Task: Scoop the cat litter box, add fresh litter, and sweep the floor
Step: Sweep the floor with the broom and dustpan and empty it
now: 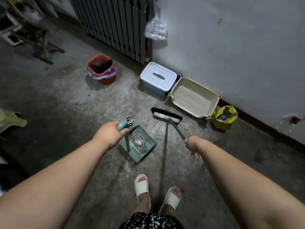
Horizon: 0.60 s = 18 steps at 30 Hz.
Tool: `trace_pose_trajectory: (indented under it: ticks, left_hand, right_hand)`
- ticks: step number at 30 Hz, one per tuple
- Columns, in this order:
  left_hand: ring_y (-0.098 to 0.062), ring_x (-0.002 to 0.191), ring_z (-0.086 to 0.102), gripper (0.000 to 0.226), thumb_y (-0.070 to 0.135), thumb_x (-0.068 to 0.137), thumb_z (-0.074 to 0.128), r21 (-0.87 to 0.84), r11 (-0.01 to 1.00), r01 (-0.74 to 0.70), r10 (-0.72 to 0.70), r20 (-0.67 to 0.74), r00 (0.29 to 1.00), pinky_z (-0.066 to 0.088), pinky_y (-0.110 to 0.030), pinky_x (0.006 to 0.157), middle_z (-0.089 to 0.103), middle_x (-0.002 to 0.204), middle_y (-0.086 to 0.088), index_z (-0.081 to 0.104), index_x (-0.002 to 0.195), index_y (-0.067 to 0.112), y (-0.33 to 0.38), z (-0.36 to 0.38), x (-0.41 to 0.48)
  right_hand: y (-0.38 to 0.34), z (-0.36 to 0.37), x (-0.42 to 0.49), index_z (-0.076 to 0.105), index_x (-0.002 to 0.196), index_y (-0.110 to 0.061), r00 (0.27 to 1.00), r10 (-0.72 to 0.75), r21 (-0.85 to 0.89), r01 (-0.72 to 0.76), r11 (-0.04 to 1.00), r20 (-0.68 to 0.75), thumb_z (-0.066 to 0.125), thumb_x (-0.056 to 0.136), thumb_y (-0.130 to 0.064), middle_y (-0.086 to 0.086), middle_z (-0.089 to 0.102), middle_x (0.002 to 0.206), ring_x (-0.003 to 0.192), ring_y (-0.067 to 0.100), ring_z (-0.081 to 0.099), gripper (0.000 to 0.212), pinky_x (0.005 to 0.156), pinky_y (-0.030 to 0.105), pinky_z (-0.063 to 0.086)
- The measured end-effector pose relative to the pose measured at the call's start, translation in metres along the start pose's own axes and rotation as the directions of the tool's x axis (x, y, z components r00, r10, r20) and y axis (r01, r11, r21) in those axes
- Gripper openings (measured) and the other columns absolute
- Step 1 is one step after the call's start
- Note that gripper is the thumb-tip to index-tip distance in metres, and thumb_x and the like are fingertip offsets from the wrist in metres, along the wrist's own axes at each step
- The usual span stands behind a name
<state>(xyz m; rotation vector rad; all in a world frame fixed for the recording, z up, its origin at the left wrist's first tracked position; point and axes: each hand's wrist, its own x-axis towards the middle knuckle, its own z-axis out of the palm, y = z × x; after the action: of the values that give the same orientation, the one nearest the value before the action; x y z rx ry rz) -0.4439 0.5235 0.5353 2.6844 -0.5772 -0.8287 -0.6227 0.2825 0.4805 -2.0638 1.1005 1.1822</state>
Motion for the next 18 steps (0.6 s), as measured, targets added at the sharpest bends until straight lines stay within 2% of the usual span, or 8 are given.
trace_pose_trajectory:
  ticks: [2,4,5,8,10,12,16,18]
  left_hand:
    - [-0.031,0.094,0.061,0.031,0.042,0.088,0.058,-0.008,1.0,0.007,-0.007,0.004,1.0,0.042,-0.029,0.074,0.067,0.101,-0.013,0.063,0.101,0.014,-0.003,-0.002,-0.001]
    - [-0.031,0.09,0.062,0.031,0.043,0.087,0.058,-0.013,1.0,0.01,-0.01,0.019,1.0,0.04,-0.028,0.07,0.068,0.096,-0.013,0.063,0.1,0.015,-0.004,-0.002,-0.004]
    - [-0.031,0.088,0.063,0.031,0.043,0.087,0.058,-0.018,1.0,0.016,-0.016,0.025,1.0,0.041,-0.028,0.07,0.068,0.094,-0.013,0.063,0.1,0.016,-0.005,-0.002,-0.005]
    - [-0.032,0.082,0.064,0.031,0.043,0.086,0.059,-0.039,0.999,0.029,-0.027,0.049,0.998,0.043,-0.029,0.067,0.068,0.089,-0.014,0.062,0.095,0.014,-0.005,0.0,-0.01]
    - [-0.031,0.077,0.063,0.031,0.042,0.087,0.059,-0.035,0.999,0.018,-0.016,0.056,0.998,0.039,-0.027,0.063,0.068,0.086,-0.014,0.062,0.093,0.013,-0.002,0.001,-0.015]
    - [-0.029,0.072,0.059,0.03,0.042,0.087,0.059,-0.024,1.0,0.011,-0.009,0.056,0.998,0.037,-0.027,0.063,0.065,0.081,-0.011,0.062,0.091,0.012,0.002,0.001,-0.02]
    - [-0.032,0.08,0.063,0.029,0.041,0.087,0.06,0.006,1.0,-0.005,0.005,0.056,0.998,0.039,-0.027,0.064,0.066,0.083,-0.013,0.061,0.09,0.012,0.013,0.004,-0.03]
    - [-0.033,0.086,0.064,0.032,0.042,0.087,0.059,0.025,1.0,-0.005,0.004,0.044,0.999,0.043,-0.029,0.069,0.068,0.092,-0.016,0.061,0.093,0.011,0.016,0.009,-0.034]
  right_hand:
    - [0.011,0.016,0.0,0.052,0.128,0.0,0.999,0.019,-0.035,-0.017,0.999,0.05,0.04,0.095,-0.007,0.016,0.063,0.117,0.097,0.029,0.063,0.036,0.083,0.032,0.049]
    - [0.025,0.025,-0.009,0.049,0.13,0.0,0.997,0.053,0.02,-0.054,0.998,0.062,0.036,0.096,-0.007,0.009,0.061,0.087,0.063,0.022,0.058,0.037,0.068,0.031,0.05]
    - [0.032,0.025,-0.013,0.05,0.127,-0.001,0.996,0.068,0.074,-0.072,0.995,0.052,0.037,0.096,-0.007,0.005,0.054,0.076,0.055,0.018,0.053,0.034,0.061,0.029,0.049]
    - [0.049,0.019,-0.036,0.054,0.108,-0.01,0.995,0.083,0.132,-0.09,0.987,0.059,0.045,0.094,-0.015,0.005,0.048,0.068,0.052,0.019,0.052,0.017,0.043,0.018,0.041]
    - [0.061,0.013,-0.051,0.051,0.096,-0.008,0.983,0.165,0.233,-0.181,0.956,0.085,0.044,0.094,-0.026,0.013,0.047,0.066,0.034,0.02,0.045,0.02,0.037,0.013,0.036]
    - [0.07,0.002,-0.063,0.052,0.087,-0.008,0.984,0.162,0.289,-0.176,0.941,0.072,0.044,0.094,-0.031,0.014,0.045,0.061,0.02,0.017,0.036,0.026,0.037,0.011,0.034]
    - [0.086,-0.018,-0.084,0.053,0.122,-0.012,0.998,0.055,0.304,-0.055,0.951,0.006,0.04,0.096,-0.029,0.015,0.046,0.058,0.028,0.017,0.035,0.034,0.039,0.013,0.031]
    - [0.089,-0.021,-0.082,0.049,0.121,-0.007,1.0,0.025,0.306,-0.02,0.952,-0.012,0.034,0.097,-0.021,0.015,0.044,0.055,0.024,0.016,0.033,0.031,0.036,0.012,0.031]
